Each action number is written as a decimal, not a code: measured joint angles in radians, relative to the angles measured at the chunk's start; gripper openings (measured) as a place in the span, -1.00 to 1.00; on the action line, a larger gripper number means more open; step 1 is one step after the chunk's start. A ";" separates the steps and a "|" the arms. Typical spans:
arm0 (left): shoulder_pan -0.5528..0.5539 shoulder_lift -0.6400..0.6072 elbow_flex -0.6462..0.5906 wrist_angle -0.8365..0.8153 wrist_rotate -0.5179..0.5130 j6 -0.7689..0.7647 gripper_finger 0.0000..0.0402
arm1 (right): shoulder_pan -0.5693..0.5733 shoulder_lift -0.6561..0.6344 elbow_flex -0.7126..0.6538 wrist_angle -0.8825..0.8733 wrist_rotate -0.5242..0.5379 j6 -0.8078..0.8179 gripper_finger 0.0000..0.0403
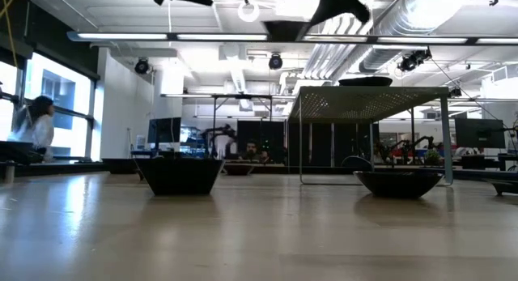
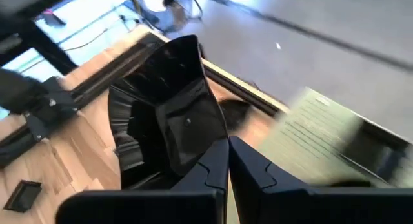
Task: Pick & Place Mini shaped plates
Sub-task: Stack the black distorted square plate on the black distorted square plate on the shelf
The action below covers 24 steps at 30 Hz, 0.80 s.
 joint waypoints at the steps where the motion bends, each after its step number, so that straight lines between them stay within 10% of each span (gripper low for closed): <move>1: 0.000 -0.007 -0.004 0.003 0.010 0.000 -0.30 | -0.035 -0.023 0.000 -0.052 -0.025 0.004 -0.98; 8: 0.000 -0.023 -0.119 0.163 0.175 -0.007 -0.95 | -0.274 -0.072 -0.001 -0.291 -0.216 -0.041 -0.99; 24: -0.001 -0.029 -0.228 0.387 0.276 -0.037 -0.99 | -0.512 -0.070 -0.196 -0.226 -0.446 -0.164 -0.99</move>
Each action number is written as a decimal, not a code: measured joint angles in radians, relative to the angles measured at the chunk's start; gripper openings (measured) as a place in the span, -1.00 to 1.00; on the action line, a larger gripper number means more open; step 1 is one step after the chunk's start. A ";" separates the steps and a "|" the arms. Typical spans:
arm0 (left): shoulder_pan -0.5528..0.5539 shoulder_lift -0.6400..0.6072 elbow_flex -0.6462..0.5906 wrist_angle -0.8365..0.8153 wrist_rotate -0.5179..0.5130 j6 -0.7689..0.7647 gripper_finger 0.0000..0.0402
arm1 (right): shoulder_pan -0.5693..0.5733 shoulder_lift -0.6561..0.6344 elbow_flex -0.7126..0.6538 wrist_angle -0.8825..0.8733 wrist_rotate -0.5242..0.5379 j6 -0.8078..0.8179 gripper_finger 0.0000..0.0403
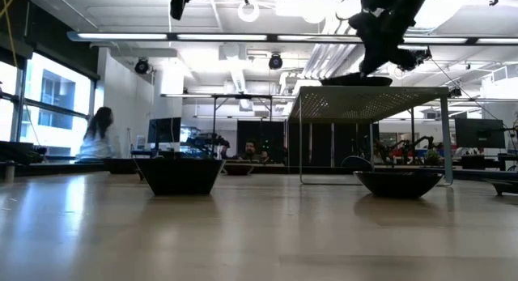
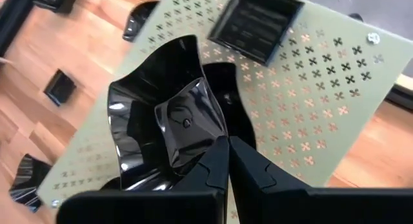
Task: Pick & Place Mini shaped plates
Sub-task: Stack the black distorted square plate on the black distorted square plate on the shelf, then stack the black square plate on the black square plate on the shelf
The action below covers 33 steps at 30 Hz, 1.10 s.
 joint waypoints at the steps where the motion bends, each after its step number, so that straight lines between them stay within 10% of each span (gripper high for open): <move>1: 0.000 0.000 0.000 0.000 0.000 -0.002 -0.99 | -0.003 0.000 -0.008 0.001 -0.001 0.000 -0.99; 21: 0.021 0.000 0.000 -0.090 0.002 -0.073 -1.00 | 0.021 -0.104 -0.059 0.028 -0.029 -0.025 -0.60; 33: 0.167 0.000 -0.078 0.014 0.188 -0.032 -1.00 | 0.503 -0.285 -0.059 0.007 0.099 0.059 -0.93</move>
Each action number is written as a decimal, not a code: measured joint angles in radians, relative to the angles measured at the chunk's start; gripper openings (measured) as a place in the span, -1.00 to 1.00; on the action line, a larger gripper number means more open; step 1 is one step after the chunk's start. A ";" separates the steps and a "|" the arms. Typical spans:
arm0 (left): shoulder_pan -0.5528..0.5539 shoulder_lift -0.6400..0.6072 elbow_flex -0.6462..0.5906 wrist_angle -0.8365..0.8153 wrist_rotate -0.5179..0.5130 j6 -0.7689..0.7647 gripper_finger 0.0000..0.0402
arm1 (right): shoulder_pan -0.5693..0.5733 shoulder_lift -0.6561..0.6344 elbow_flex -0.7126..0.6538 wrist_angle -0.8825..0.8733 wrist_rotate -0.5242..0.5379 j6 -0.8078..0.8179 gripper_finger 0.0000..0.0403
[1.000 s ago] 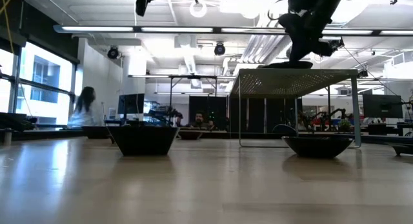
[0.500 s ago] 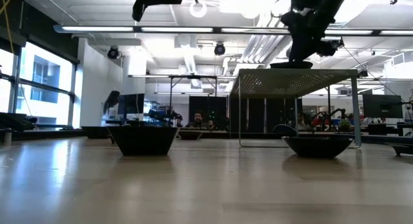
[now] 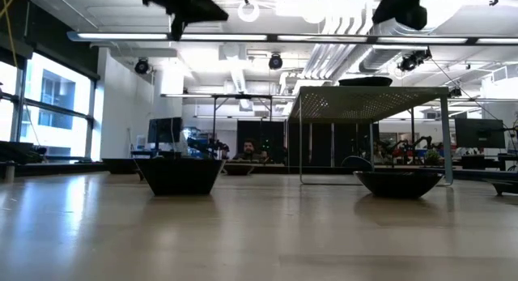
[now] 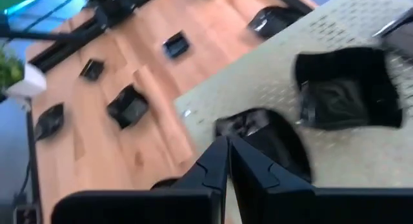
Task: Pick & Place Mini shaped plates
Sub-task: Stack the black square plate on the black square plate on the shelf
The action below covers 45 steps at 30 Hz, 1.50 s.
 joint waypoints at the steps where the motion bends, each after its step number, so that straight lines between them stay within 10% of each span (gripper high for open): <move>1: 0.011 0.000 -0.025 0.028 0.014 -0.014 -1.00 | 0.052 -0.001 -0.006 -0.001 0.030 0.025 -0.95; 18: 0.029 0.001 -0.216 0.188 0.043 -0.106 -1.00 | 0.686 -0.091 -0.447 0.059 0.094 0.617 -0.95; 33: 0.029 0.001 -0.216 0.167 0.042 -0.095 -1.00 | 0.743 -0.088 -0.760 0.216 0.105 0.650 -0.40; 45: 0.029 0.001 -0.216 0.166 0.040 -0.095 -1.00 | 0.736 -0.076 -0.801 0.239 0.244 0.528 -0.44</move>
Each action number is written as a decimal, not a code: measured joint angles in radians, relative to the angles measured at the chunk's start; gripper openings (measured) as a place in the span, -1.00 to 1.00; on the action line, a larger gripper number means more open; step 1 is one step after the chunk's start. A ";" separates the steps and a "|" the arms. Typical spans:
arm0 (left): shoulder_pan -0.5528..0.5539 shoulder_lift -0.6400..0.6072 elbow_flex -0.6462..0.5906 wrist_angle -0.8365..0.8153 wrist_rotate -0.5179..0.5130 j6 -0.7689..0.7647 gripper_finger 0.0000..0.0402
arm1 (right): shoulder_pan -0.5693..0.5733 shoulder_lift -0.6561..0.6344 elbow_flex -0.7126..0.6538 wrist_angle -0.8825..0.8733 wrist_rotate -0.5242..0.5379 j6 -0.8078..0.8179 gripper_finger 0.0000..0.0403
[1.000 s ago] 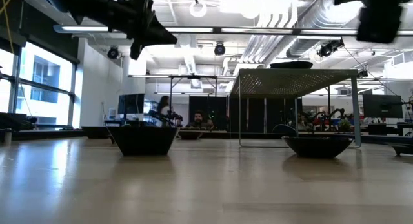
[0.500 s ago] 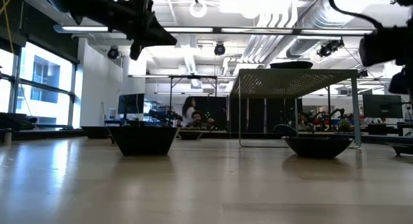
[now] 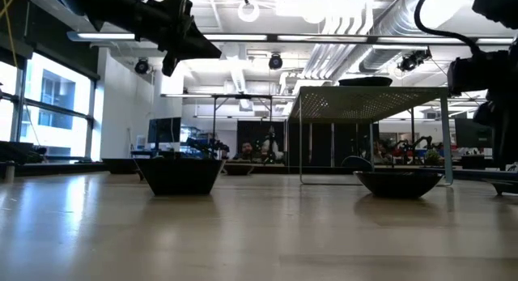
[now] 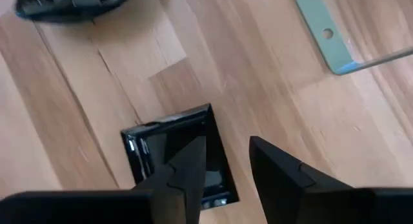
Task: Pick & Place Mini shaped plates
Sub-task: Stack the black square plate on the black square plate on the shelf
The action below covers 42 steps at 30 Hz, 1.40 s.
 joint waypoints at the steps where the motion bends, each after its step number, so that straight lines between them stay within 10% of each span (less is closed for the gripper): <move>1: 0.000 0.000 0.000 0.000 0.000 0.002 -1.00 | -0.006 0.009 0.000 -0.001 -0.006 -0.019 -0.45; 18: 0.000 0.000 0.000 0.000 0.000 0.007 -1.00 | -0.108 0.182 0.000 0.119 -0.179 -0.198 -0.72; 42: 0.000 0.000 0.000 0.000 0.003 0.007 -1.00 | -0.109 0.072 0.198 0.225 -0.284 0.015 -0.99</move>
